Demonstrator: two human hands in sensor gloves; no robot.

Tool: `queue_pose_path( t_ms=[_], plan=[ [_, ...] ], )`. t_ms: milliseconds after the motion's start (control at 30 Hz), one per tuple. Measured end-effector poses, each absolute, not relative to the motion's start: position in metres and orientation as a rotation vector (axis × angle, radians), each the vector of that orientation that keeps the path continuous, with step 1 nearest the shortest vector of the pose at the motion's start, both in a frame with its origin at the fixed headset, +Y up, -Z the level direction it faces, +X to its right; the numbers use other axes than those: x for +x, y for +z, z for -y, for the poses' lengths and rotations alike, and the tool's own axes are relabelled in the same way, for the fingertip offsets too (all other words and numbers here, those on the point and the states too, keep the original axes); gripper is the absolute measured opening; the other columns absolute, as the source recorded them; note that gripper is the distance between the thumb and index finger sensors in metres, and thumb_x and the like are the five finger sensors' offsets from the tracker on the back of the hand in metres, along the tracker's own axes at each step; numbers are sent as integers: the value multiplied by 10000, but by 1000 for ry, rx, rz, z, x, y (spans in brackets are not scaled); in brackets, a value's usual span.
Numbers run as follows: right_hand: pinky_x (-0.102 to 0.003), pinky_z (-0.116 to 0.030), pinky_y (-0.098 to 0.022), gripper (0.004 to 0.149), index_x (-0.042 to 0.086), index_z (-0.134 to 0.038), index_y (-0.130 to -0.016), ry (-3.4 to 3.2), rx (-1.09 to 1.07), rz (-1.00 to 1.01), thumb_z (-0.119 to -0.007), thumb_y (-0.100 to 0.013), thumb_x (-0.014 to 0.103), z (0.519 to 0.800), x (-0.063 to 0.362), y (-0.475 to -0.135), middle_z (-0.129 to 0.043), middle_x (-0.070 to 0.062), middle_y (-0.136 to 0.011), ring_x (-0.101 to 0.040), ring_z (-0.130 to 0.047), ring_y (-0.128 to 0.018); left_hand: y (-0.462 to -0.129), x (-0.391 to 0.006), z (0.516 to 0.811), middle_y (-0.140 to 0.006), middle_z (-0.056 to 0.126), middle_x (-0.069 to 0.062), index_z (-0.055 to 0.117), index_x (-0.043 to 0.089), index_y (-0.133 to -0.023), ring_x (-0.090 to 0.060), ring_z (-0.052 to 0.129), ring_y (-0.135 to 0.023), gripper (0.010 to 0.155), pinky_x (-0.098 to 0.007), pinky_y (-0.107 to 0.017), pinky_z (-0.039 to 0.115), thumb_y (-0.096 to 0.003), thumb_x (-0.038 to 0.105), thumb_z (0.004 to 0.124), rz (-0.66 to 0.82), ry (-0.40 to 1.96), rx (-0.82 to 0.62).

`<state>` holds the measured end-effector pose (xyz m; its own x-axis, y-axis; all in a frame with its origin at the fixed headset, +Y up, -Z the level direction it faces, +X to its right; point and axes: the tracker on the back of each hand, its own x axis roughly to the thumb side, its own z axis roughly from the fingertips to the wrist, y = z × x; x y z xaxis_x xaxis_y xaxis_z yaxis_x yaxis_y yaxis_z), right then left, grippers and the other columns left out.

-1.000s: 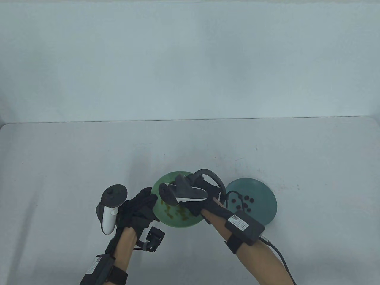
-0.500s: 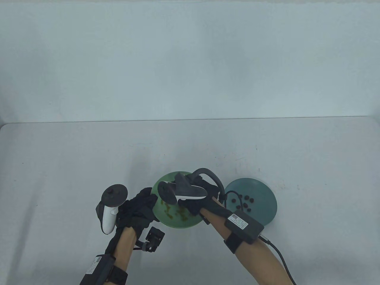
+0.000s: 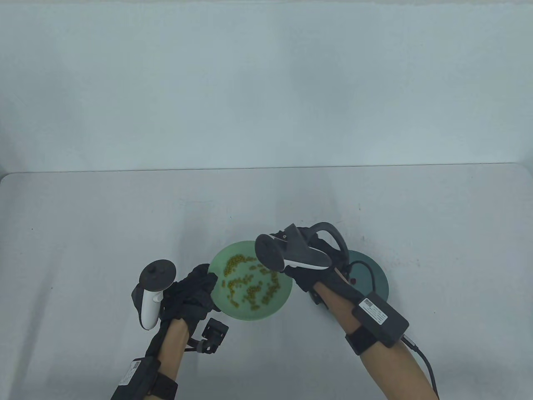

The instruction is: Pick cranberries with hand pinch into plate

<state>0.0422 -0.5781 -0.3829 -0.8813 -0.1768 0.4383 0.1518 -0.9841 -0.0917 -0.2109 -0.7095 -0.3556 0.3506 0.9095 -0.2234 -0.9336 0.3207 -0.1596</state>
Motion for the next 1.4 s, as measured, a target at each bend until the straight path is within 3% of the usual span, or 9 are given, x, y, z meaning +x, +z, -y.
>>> queue_pose_path(
  t_ms=[333,667,1067,1400],
  plan=[
    [-321,-878,-396,456,202,-838,-886,-2932,-423,5,-771,-515,459,601,129,-384,-934,112,-507,-85,-984,-423,-355,-215,709,-894,828,-195,560,-21,-1058,-263,1091,-554,528,-331,-414,966,-602,226,659,-116,1215,-270],
    [-324,-876,-397,456,200,-837,-886,-2957,-179,197,-771,-515,456,661,185,-395,-934,110,-507,-86,-984,-424,-355,-216,709,-893,830,-196,563,-21,-1057,-263,1092,-554,527,-330,-412,967,-602,227,660,-125,1219,-270],
    [-325,-874,-399,457,202,-840,-884,-2951,-46,382,-770,-514,461,707,204,-404,-931,110,-511,-88,-982,-428,-355,-217,709,-893,830,-197,563,-22,-1058,-263,1091,-553,528,-330,-412,967,-602,226,661,-127,1222,-271],
    [-324,-873,-402,460,202,-843,-887,-2953,-6,450,-766,-516,463,721,210,-406,-930,111,-516,-88,-981,-433,-355,-218,709,-893,829,-197,562,-22,-1058,-264,1091,-554,528,-331,-413,966,-603,228,660,-128,1225,-272]
  ],
)
